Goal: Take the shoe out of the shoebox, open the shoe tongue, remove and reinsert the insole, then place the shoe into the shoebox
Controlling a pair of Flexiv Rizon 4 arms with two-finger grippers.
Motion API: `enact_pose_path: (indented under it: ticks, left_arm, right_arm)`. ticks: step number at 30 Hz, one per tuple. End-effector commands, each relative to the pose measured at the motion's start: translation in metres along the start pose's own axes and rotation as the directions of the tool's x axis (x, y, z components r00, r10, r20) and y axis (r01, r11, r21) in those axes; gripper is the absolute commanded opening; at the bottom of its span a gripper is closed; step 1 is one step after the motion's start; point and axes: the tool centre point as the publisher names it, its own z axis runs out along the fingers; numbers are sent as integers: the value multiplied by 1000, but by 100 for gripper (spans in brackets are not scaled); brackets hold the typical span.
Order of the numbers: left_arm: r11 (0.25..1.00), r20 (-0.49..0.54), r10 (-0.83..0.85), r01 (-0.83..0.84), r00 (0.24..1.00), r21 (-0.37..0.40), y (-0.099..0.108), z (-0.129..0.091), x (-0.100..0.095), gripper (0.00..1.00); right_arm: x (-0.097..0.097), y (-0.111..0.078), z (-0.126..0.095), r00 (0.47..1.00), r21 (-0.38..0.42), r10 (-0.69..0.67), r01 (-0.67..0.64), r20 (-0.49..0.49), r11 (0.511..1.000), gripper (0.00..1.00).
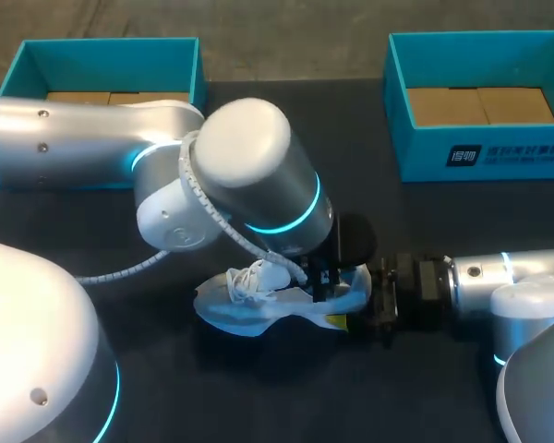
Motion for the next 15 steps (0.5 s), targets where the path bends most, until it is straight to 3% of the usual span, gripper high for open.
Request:
enact_pose_path:
  ticks: [1, 15]
  left_arm:
    - [999, -56, 12, -9, 998, 44, 7, -11, -5, 0]
    - [997, -113, 17, -8, 993, 76, 4, -18, -9, 0]
  right_arm:
    - [1, 1, 1, 1000, 4, 0, 0, 1, 1000, 0]
    - [1, 1, 1, 1000, 4, 0, 0, 1, 1000, 0]
